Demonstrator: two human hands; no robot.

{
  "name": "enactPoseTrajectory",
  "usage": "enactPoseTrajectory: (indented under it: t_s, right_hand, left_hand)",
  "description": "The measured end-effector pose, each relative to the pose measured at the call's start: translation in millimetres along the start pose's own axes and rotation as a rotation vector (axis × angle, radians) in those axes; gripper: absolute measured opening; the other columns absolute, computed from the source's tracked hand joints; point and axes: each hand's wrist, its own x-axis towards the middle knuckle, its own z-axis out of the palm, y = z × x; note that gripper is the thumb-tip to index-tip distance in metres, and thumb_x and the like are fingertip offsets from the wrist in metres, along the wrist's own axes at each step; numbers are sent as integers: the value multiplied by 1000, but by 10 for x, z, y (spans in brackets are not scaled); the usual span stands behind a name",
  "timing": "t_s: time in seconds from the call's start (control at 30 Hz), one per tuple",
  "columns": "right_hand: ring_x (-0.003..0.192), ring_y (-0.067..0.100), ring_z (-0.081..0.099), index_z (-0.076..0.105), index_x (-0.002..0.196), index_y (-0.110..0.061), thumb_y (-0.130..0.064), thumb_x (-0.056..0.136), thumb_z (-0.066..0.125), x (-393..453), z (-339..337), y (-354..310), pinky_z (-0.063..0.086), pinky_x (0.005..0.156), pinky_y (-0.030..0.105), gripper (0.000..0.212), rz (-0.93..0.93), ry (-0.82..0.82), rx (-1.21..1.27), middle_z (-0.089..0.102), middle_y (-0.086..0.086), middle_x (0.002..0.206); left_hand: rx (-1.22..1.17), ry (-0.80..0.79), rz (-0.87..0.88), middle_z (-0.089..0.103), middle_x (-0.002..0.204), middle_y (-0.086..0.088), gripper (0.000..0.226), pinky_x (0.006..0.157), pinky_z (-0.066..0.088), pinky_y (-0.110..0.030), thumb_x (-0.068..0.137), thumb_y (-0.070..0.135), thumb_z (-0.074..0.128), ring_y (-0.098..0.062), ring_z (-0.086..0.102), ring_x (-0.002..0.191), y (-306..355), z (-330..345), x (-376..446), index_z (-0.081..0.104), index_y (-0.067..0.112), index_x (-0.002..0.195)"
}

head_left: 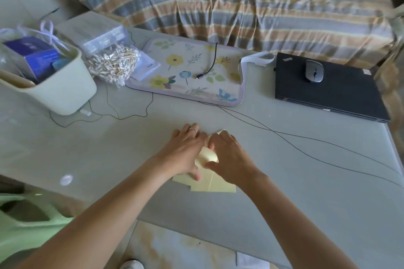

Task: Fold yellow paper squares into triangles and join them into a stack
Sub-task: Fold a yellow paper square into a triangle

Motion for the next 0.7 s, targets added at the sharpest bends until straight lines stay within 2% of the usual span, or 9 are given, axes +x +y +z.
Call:
enactPoseTrajectory:
  t_s: [0.07, 0.13, 0.23, 0.3, 0.37, 0.43, 0.5, 0.57, 0.7]
  right_hand:
    - [105, 23, 56, 51, 117, -16, -27, 83, 79, -40, -2, -22, 49, 84, 37, 45, 30, 12, 39, 55, 0, 115]
    - [92, 24, 61, 55, 112, -16, -20, 85, 75, -125, -54, -52, 52, 77, 37, 34, 83, 54, 134, 62, -2, 103]
    - [81, 21, 59, 66, 100, -14, -15, 85, 70, -306, -220, -119, 49, 65, 29, 15, 122, 138, 218, 67, -2, 88]
    - [72, 15, 53, 68, 92, -14, -17, 85, 71, -473, -346, -205, 38, 56, 15, 9, 128, 194, 255, 62, -4, 77]
    - [66, 5, 49, 66, 86, -16, -20, 86, 70, -644, -431, -315, 39, 54, 11, 6, 146, 262, 313, 57, -10, 70]
    - [65, 2, 50, 62, 82, -19, -22, 86, 70, -799, -465, -430, 38, 54, 8, 10, 164, 345, 371, 57, -13, 69]
    - [66, 6, 53, 62, 85, -17, -20, 87, 69, -933, -486, -552, 36, 54, 9, 9, 168, 418, 430, 59, -13, 72]
    - [71, 10, 56, 63, 90, -17, -16, 86, 68, -1042, -502, -661, 39, 58, 12, 6, 175, 487, 465, 62, -11, 76]
    - [75, 12, 57, 60, 89, -17, -4, 81, 62, -1165, -444, -814, 43, 62, 21, 15, 134, 607, 449, 64, -5, 81]
  left_hand:
    - [-46, -2, -11, 47, 121, 1, 73, 93, 39, -35, 65, 39, 90, -19, 44, 117, 19, -12, -59, 44, 24, 120]
    - [-213, -9, -30, 58, 110, 0, 54, 76, 42, -34, 78, 28, 85, -24, 57, 101, 45, -64, -143, 42, 22, 110]
    - [-486, 70, -106, 61, 97, 3, 34, 62, 40, -27, 88, 19, 76, -17, 58, 82, 39, -239, -313, 47, 24, 103]
    - [-663, 170, -146, 64, 95, 5, 26, 63, 43, -25, 88, 18, 75, -12, 59, 76, 30, -367, -476, 55, 24, 103]
    - [-911, 256, -198, 71, 95, 0, 19, 67, 51, -27, 89, 13, 73, -14, 65, 76, 38, -459, -660, 63, 20, 103]
    - [-1101, 340, -276, 75, 91, -6, 9, 66, 56, -29, 90, 10, 72, -18, 69, 75, 87, -511, -826, 70, 14, 98]
    - [-1229, 396, -358, 75, 87, -9, 3, 63, 58, -28, 90, 9, 71, -22, 71, 73, 170, -521, -954, 73, 12, 91]
    - [-1323, 412, -404, 77, 89, -13, 7, 64, 61, -32, 91, 8, 70, -26, 74, 74, 258, -504, -1048, 76, 8, 87]
    - [-1425, 436, -435, 78, 91, -15, 10, 67, 64, -36, 92, 8, 67, -28, 78, 74, 428, -463, -1178, 76, 5, 91]
